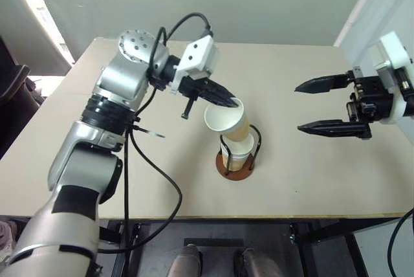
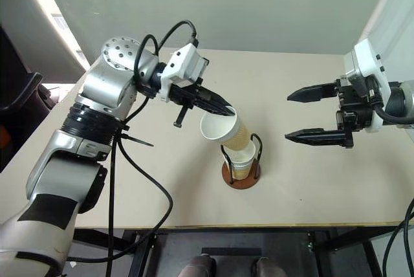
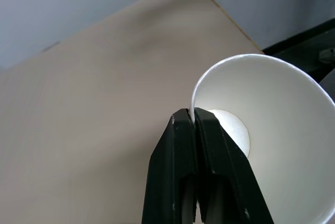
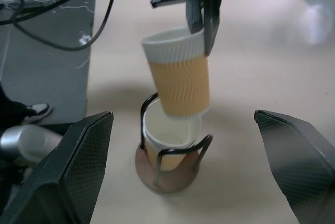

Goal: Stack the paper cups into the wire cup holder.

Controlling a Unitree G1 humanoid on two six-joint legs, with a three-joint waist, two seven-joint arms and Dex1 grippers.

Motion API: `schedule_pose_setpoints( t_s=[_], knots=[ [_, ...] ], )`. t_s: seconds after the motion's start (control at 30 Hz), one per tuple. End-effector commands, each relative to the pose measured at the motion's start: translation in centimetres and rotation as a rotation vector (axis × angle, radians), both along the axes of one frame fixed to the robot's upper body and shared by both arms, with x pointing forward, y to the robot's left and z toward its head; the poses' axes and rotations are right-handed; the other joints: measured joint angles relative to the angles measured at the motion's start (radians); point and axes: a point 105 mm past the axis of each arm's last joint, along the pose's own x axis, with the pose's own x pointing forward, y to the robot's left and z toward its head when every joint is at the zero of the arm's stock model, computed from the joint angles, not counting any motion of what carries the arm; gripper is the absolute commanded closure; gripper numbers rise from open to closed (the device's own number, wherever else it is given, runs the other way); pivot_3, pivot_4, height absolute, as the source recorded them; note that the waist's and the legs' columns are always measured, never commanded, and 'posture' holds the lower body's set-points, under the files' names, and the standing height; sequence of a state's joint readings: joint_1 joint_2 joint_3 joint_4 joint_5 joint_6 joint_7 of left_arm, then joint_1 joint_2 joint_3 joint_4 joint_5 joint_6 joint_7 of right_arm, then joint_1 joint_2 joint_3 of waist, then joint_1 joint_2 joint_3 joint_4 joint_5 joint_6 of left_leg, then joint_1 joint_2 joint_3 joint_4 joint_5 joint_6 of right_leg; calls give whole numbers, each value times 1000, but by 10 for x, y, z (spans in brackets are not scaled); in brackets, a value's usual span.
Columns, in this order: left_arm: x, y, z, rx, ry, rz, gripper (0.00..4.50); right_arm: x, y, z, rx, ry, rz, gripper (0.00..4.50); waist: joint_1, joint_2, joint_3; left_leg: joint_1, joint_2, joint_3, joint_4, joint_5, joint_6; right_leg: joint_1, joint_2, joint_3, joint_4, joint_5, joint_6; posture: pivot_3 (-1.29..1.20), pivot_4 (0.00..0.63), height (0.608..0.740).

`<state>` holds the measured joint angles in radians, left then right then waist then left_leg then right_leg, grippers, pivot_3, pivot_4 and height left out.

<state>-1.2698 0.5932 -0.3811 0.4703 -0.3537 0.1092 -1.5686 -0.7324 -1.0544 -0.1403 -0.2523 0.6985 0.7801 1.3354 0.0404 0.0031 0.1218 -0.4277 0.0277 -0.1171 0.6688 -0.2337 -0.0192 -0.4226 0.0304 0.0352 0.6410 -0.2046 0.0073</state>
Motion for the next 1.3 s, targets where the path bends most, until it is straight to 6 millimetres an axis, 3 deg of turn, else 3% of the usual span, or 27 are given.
schedule_pose_setpoints(
  t_s=[0.03,0.37,0.4,0.5,0.83,1.0,1.3],
  knots=[
    [-8,-3,4,19,-27,-66,4473,-5,-2,8,5,-36,-26,0,2,0,0,0,0,0,1,0,1,0,0,1,0,1,1,0,150,740],
    [-5,-8,-11,94,-56,-68,4473,-10,0,4,-7,-27,-35,0,4,0,0,-1,-1,2,4,-1,2,0,0,2,1,1,2,0,150,740],
    [-3,-10,-11,90,-65,-62,4293,-10,0,3,-10,-27,-37,0,5,0,0,-1,-1,2,4,-1,2,0,0,2,1,1,2,0,150,740],
    [2,-15,-12,77,-83,-40,3550,-8,-1,0,-21,-20,-50,0,6,0,0,-1,-2,2,5,-2,3,0,0,3,1,1,4,0,150,740],
    [9,-21,0,-5,-82,13,75,-2,1,-8,-42,-14,-50,0,6,0,0,2,-4,13,6,-5,8,0,0,16,2,0,11,0,150,740],
    [12,-20,7,-31,-103,34,30,4,3,-8,-42,-20,-42,0,4,0,0,1,-6,17,13,-9,15,0,-1,25,1,0,17,0,150,740],
    [33,-40,23,-171,-189,138,30,5,4,-9,-50,-31,-38,0,9,0,0,0,-10,20,15,-13,21,0,-8,25,1,-2,20,0,150,740]
  ],
)
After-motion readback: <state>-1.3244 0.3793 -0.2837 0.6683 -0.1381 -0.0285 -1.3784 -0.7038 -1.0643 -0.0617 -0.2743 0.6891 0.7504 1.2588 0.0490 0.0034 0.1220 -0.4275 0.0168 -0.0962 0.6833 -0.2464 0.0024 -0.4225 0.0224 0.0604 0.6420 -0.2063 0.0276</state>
